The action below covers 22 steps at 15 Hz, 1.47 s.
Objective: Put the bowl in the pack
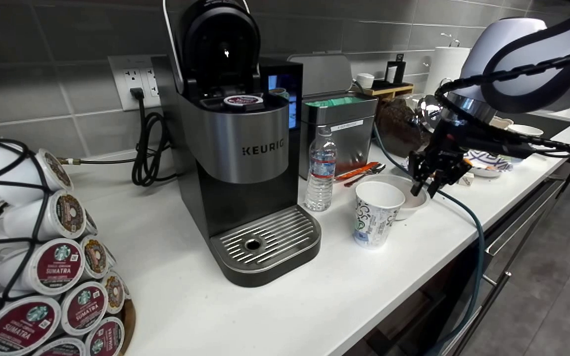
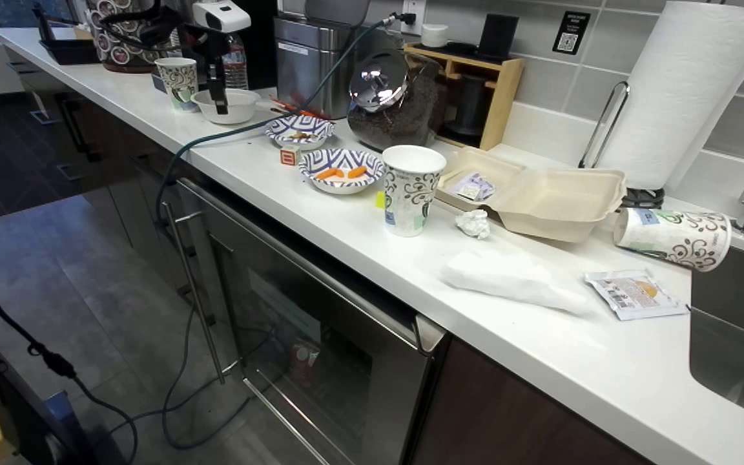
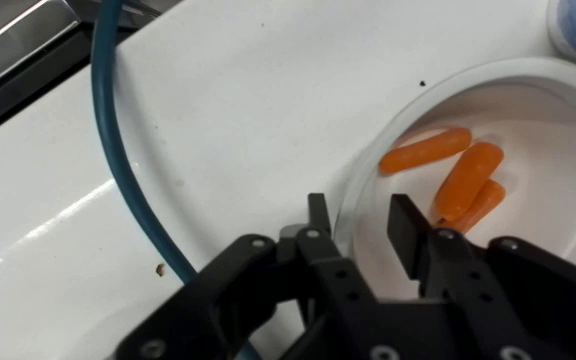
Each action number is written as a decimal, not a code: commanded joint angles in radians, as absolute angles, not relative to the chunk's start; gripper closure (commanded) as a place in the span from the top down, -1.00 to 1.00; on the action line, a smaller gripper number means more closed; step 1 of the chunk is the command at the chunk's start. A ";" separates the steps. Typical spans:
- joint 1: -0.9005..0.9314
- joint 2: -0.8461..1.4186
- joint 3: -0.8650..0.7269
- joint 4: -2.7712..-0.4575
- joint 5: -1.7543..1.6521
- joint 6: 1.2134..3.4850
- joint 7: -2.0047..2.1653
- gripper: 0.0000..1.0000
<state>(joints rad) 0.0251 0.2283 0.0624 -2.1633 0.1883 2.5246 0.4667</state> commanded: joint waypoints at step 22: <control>-0.178 -0.335 -0.186 -2.413 0.595 2.389 0.311 -0.82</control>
